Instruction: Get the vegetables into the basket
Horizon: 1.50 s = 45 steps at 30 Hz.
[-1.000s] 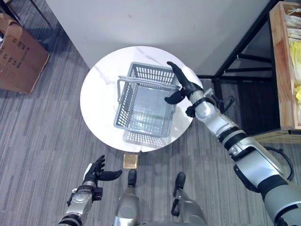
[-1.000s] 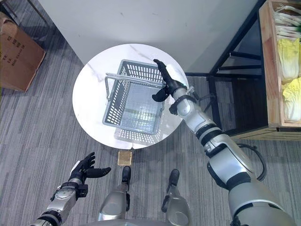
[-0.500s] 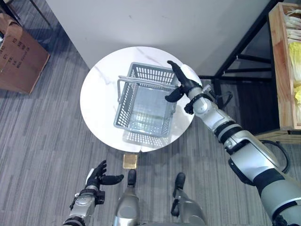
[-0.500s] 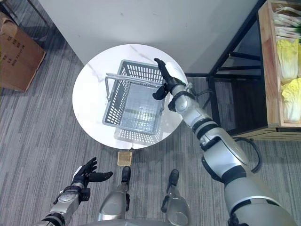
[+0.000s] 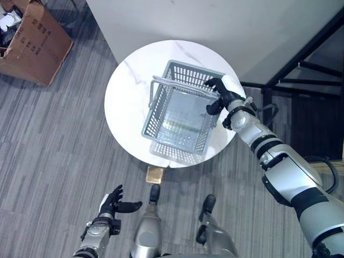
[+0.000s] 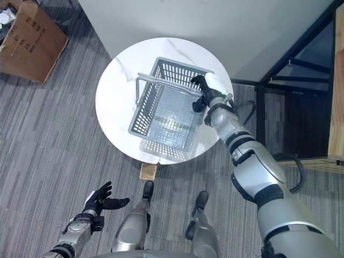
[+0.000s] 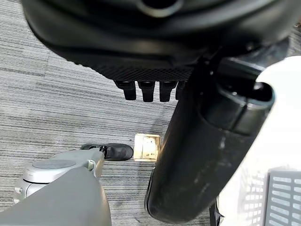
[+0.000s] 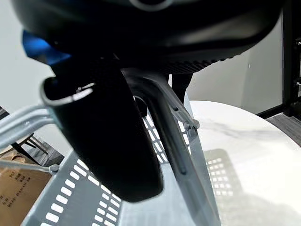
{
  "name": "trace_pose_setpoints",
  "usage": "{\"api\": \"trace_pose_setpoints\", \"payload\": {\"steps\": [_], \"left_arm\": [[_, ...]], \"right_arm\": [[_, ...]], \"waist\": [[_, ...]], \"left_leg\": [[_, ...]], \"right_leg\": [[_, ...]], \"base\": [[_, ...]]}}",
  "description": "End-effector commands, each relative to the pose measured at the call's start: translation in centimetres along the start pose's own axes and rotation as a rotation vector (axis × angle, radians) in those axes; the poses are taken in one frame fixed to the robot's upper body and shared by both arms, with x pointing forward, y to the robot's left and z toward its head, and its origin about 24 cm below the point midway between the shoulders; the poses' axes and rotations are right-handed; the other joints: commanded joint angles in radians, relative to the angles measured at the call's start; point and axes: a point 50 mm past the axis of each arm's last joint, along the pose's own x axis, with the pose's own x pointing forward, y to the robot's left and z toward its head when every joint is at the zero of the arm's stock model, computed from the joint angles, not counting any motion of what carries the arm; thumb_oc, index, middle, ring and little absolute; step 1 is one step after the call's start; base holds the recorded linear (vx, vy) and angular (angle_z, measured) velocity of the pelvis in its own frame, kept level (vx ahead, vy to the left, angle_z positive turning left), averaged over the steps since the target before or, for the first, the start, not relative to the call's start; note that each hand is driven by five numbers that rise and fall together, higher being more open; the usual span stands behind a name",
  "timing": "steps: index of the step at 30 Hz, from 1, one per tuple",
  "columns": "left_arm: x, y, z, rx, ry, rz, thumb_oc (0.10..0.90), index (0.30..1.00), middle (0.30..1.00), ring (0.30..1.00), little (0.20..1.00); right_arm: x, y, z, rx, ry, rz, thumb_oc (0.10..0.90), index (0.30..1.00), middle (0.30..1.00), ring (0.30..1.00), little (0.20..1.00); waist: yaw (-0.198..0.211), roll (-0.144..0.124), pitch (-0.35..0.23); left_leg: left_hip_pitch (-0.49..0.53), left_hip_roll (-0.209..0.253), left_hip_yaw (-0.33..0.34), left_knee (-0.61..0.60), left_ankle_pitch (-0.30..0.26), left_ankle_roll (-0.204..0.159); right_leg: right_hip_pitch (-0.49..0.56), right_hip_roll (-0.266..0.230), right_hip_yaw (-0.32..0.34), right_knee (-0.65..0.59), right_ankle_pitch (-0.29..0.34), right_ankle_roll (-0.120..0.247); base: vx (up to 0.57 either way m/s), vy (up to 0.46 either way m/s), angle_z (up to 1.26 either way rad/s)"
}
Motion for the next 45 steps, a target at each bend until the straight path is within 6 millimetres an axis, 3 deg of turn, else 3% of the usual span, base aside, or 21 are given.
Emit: {"api": "trace_pose_setpoints", "payload": {"steps": [1, 4, 9, 15, 21, 27, 32, 41, 45], "left_arm": [[0.7, 0.3, 2.0, 0.053, -0.070, 0.004, 0.900, 1.000, 1.000, 1.000, 1.000], [0.7, -0.1, 2.0, 0.065, -0.069, -0.013, 0.900, 1.000, 1.000, 1.000, 1.000], [0.7, 0.2, 1.8, 0.079, -0.058, -0.011, 0.900, 1.000, 1.000, 1.000, 1.000], [0.3, 1.1, 0.2, 0.105, 0.017, 0.028, 0.900, 1.000, 1.000, 1.000, 1.000], [-0.2, 1.5, -1.9, 0.146, 0.109, 0.043, 0.900, 1.000, 1.000, 1.000, 1.000], [-0.9, 1.0, -3.6, 0.170, 0.166, 0.017, 0.900, 1.000, 1.000, 1.000, 1.000], [-1.3, 0.7, -4.6, 0.184, 0.203, 0.005, 0.900, 1.000, 1.000, 1.000, 1.000], [-2.4, 0.0, -6.8, 0.195, 0.290, -0.010, 0.900, 1.000, 1.000, 1.000, 1.000], [-2.8, 0.0, -7.5, 0.199, 0.315, -0.008, 0.900, 1.000, 1.000, 1.000, 1.000]], "right_arm": [[1.7, -5.9, 4.0, -0.093, -0.138, -0.160, 0.400, 0.300, 0.300, 0.300, 0.300], [1.4, -4.7, 2.9, -0.101, -0.102, -0.124, 0.400, 0.300, 0.300, 0.300, 0.300], [1.1, -4.0, 3.2, -0.109, -0.141, -0.098, 0.400, 0.300, 0.300, 0.300, 0.300], [-0.2, -5.0, 7.2, -0.092, -0.391, -0.130, 0.400, 0.300, 0.300, 0.300, 0.300], [-2.9, -6.0, 9.0, -0.015, -0.584, -0.126, 0.400, 0.300, 0.300, 0.300, 0.300], [-5.5, -6.0, 8.1, 0.127, -0.666, -0.093, 0.400, 0.300, 0.300, 0.300, 0.300], [-6.7, -5.9, 7.5, 0.216, -0.686, -0.067, 0.400, 0.300, 0.300, 0.300, 0.300], [-9.7, -4.8, 5.0, 0.569, -0.671, -0.015, 0.400, 0.300, 0.300, 0.300, 0.300], [-10.7, -5.3, 4.4, 0.580, -0.685, -0.040, 0.400, 0.300, 0.300, 0.300, 0.300]], "waist": [[0.009, -0.026, 0.003], [0.010, -0.020, 0.001], [0.003, -0.021, -0.006], [-0.038, -0.038, -0.024], [-0.092, -0.048, -0.052], [-0.139, -0.036, -0.089], [-0.156, -0.030, -0.106], [-0.191, -0.012, -0.145], [-0.201, -0.005, -0.155]], "left_leg": [[-0.003, -0.072, 0.010, 0.026, -0.053, 0.023], [0.000, -0.074, 0.009, 0.028, -0.057, 0.023], [0.013, -0.072, 0.012, 0.033, -0.064, 0.023], [0.051, -0.057, 0.046, 0.031, -0.074, 0.020], [0.098, -0.044, 0.079, 0.008, -0.075, 0.014], [0.143, -0.034, 0.109, 0.000, -0.081, 0.011], [0.172, -0.028, 0.125, 0.000, -0.087, 0.010], [0.215, -0.010, 0.154, 0.000, -0.094, 0.002], [0.225, -0.006, 0.162, 0.000, -0.094, 0.000]], "right_leg": [[0.076, -0.086, 0.060, 0.010, -0.038, 0.096], [0.081, -0.090, 0.058, 0.011, -0.040, 0.095], [0.090, -0.091, 0.061, 0.015, -0.043, 0.095], [0.096, -0.088, 0.088, 0.024, -0.045, 0.092], [0.107, -0.085, 0.108, 0.029, -0.050, 0.091], [0.131, -0.080, 0.119, 0.023, -0.055, 0.090], [0.150, -0.073, 0.128, 0.016, -0.058, 0.088], [0.178, -0.056, 0.143, 0.007, -0.070, 0.082], [0.183, -0.054, 0.150, 0.006, -0.071, 0.083]], "base": [[0.00, 0.000, 0.00], [0.00, 0.000, 0.00], [0.00, 0.000, 0.00], [0.00, 0.006, -0.05], [0.00, -0.010, -0.17], [0.02, -0.021, -0.16], [0.03, -0.033, -0.16], [0.02, -0.031, -0.12], [0.00, -0.009, -0.04]]}}
